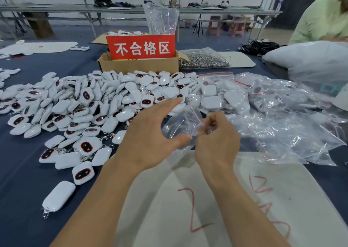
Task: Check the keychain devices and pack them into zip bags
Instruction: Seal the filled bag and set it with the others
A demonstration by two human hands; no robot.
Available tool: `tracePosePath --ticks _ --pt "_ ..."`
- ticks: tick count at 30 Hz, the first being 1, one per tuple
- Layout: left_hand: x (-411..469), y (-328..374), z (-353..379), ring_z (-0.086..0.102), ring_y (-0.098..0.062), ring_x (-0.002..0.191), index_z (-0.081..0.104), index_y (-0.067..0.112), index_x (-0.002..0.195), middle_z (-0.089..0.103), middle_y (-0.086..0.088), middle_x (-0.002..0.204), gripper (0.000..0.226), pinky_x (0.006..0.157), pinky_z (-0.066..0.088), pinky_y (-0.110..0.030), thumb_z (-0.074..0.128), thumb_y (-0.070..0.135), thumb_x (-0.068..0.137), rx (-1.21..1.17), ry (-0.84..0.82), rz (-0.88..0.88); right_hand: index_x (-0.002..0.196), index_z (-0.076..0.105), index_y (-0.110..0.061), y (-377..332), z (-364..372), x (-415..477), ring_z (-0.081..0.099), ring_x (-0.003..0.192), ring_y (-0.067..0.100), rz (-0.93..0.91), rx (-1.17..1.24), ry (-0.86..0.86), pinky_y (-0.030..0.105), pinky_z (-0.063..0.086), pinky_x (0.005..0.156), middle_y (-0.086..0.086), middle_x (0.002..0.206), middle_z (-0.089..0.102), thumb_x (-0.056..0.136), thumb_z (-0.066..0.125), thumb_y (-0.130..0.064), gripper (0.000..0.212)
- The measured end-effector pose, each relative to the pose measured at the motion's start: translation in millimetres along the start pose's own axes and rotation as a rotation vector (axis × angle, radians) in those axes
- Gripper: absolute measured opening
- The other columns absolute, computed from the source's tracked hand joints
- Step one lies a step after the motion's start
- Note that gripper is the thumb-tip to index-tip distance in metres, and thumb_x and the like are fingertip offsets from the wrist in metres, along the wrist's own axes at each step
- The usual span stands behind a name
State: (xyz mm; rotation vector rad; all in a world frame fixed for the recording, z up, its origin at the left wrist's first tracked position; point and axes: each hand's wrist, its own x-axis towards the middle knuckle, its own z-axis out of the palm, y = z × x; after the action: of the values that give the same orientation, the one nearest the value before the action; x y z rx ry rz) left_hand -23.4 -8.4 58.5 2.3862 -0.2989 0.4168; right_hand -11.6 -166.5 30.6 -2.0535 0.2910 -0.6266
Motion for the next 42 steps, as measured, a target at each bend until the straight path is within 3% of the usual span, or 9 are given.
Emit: tracePosePath --ticks 5,10,15,19,23,27,32,38,42 --pt "1 -4 20 0.05 -0.015 0.103 0.003 0.047 0.16 0.051 0.014 0.11 0.124 0.099 0.043 -0.035 0.088 0.029 0.072 0.252 -0.034 -0.036 0.074 0.051 -0.024 -2 1 -3 0.056 0.083 0.025 -0.084 0.003 -0.163 0.035 0.043 0.074 -0.005 0.075 0.061 0.076 0.066 -0.007 0.023" --pt "3 -17 17 0.041 -0.013 0.12 0.009 0.031 0.164 0.058 -0.001 0.139 0.127 0.112 0.037 -0.039 0.081 -0.007 0.066 0.413 0.042 0.032 0.094 0.073 -0.037 -4 -5 -1 0.072 0.085 0.002 0.02 0.218 -0.609 0.032 0.057 0.083 -0.02 0.09 0.077 0.072 0.053 0.005 0.051" --pt "2 -12 17 0.034 -0.007 0.117 0.018 0.037 0.162 0.059 0.006 0.133 0.124 0.114 0.035 -0.039 0.073 -0.008 0.06 0.327 -0.022 0.115 0.135 0.066 -0.025 -1 -12 5 0.069 0.115 0.015 -0.014 0.398 -0.92 0.034 0.051 0.102 -0.005 0.12 0.076 0.066 0.048 0.012 0.08" --pt "1 -8 23 0.034 -0.005 0.133 0.016 0.042 0.161 0.053 0.011 0.139 0.126 0.121 -0.001 -0.019 0.082 0.008 0.059 0.289 -0.038 0.114 0.132 0.067 -0.017 2 -16 9 0.067 0.104 0.02 -0.06 0.458 -1.058 0.042 0.052 0.094 0.007 0.117 0.075 0.072 0.053 0.016 0.07" --pt "2 -7 19 0.053 -0.022 0.12 0.046 0.024 0.153 0.061 0.002 0.121 0.097 0.126 0.02 -0.042 0.087 0.018 0.065 0.395 0.12 0.121 0.115 0.079 -0.012 -4 -14 8 0.059 0.132 0.014 0.067 0.685 -0.961 0.031 0.052 0.104 0.003 0.132 0.071 0.056 0.062 -0.008 0.062" --pt "4 -13 11 0.051 -0.033 0.108 0.065 0.012 0.135 0.063 -0.008 0.109 0.079 0.118 0.032 -0.051 0.074 -0.01 0.06 0.488 0.315 0.026 0.092 0.085 -0.026 1 -11 13 0.063 0.121 0.007 0.255 0.707 -0.647 0.027 0.045 0.105 -0.008 0.111 0.079 0.068 0.057 0.0 0.045" --pt "7 -28 -1 0.048 -0.035 0.126 0.059 0.014 0.141 0.058 -0.011 0.13 0.082 0.122 0.024 -0.052 0.074 -0.009 0.064 0.58 0.258 -0.062 0.089 0.084 -0.025 7 -8 14 0.068 0.106 0.004 0.316 0.587 -0.569 0.024 0.047 0.093 -0.011 0.094 0.079 0.081 0.055 0.009 0.045" --pt "10 -22 0 0.02 -0.019 0.154 0.033 0.033 0.156 0.035 0.004 0.161 0.108 0.128 0.015 -0.04 0.089 0.033 0.065 0.369 0.112 -0.064 0.087 0.079 -0.036 6 9 8 0.054 0.056 -0.005 0.177 0.327 -0.354 0.008 0.041 0.053 -0.028 0.067 0.068 0.078 0.055 0.002 0.046" --pt "1 5 23 0.053 -0.011 0.116 0.056 0.032 0.124 0.06 0.014 0.119 0.059 0.101 0.045 -0.032 0.078 0.021 0.069 0.032 0.288 0.05 0.123 0.072 -0.03 -3 25 34 0.061 0.094 0.008 -0.035 0.13 -0.326 0.002 0.039 0.081 -0.008 0.112 0.074 0.083 0.05 0.005 0.057"
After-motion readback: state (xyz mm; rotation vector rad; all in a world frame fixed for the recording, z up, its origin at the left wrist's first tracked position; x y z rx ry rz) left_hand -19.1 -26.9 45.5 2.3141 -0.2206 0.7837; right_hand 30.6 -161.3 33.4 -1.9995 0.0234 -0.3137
